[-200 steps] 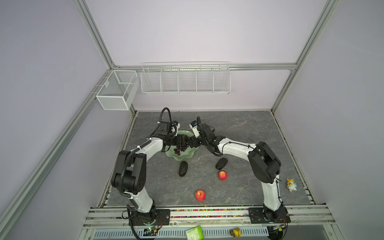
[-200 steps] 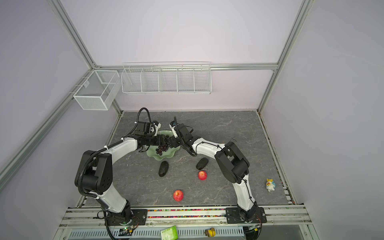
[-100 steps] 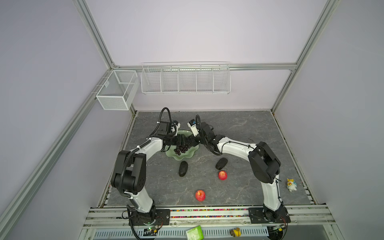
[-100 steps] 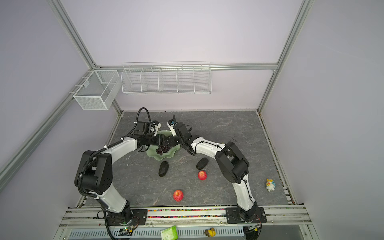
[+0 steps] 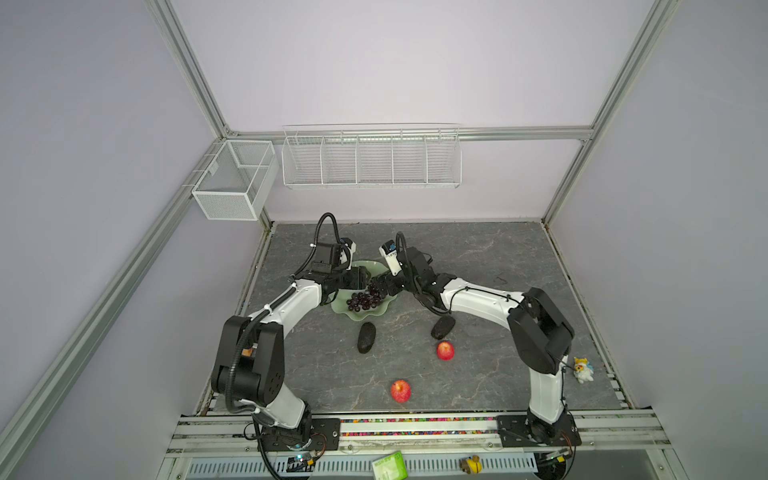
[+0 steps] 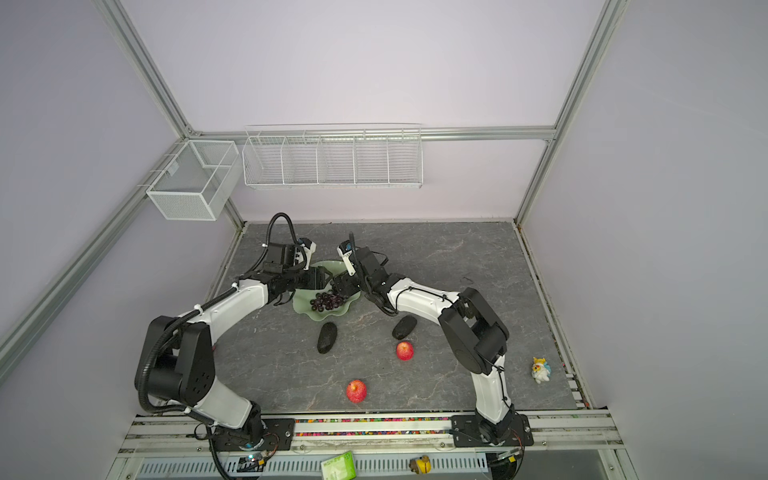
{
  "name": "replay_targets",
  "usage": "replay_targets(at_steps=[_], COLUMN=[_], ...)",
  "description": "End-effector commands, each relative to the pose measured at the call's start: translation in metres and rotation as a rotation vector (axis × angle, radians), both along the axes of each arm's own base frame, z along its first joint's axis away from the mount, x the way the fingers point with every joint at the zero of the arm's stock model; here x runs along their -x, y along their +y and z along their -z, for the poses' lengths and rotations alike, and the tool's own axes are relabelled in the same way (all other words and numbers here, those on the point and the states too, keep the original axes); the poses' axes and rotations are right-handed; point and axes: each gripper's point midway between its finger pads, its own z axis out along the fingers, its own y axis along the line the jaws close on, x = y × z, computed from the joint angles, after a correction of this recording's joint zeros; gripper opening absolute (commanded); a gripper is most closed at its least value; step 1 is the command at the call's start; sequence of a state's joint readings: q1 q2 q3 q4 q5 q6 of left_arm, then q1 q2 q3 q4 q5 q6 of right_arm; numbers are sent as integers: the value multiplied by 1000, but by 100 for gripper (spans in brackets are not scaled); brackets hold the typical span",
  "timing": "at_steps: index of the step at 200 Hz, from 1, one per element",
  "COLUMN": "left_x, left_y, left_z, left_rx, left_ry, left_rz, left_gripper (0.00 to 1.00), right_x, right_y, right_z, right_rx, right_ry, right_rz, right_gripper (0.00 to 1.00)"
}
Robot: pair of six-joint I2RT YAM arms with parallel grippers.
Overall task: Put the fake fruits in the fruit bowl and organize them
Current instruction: 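Lower grapes into the bowl, open left gripper while right gripper approaches, then move the left gripper to the avocado nearest the bowl and grasp it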
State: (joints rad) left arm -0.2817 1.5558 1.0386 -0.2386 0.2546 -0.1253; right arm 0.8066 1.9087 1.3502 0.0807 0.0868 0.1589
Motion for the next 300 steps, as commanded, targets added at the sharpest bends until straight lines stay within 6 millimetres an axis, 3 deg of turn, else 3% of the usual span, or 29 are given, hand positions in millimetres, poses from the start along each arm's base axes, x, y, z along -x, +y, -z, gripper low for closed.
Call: replay_targets(at_steps=[1,21,50,78,84,126,171,213,245,270,300], left_x=[17,65,141,183,188,182,165,163,165,174,186], left_y=[12,10,5,6,4,-15,-26,-25,-26,-41,-63], left_z=[-15,-11,13,40,45,60,84,100,105,89,37], left_rx=[-30,-97,-177,-232,-227,-165,-250,-305,-315,-230,-100], left_ry=[8,50,171,236,242,208,239,276,291,305,262], left_rz=[-69,-76,-67,-88,-83,-32,-8,-7,17,88,216], left_gripper=[68,68,68,68,68,68,67,62,48,41,39], right_x=[14,43,90,133,144,172,179,179,176,175,167], right_y=[-23,-46,-71,-76,-81,-81,-78,-89,-93,-96,-104], right_z=[-37,-33,-15,3,17,30,23,20,21,14,-1], right_rx=[-34,-22,-25,15,37,27,35,45,63,27,-57], right_ry=[-44,14,118,162,180,202,168,140,129,125,126], right_rz=[35,35,5,-43,-47,-48,-62,-35,-25,-8,10], right_gripper=[88,88,88,88,88,88,88,88,88,89,89])
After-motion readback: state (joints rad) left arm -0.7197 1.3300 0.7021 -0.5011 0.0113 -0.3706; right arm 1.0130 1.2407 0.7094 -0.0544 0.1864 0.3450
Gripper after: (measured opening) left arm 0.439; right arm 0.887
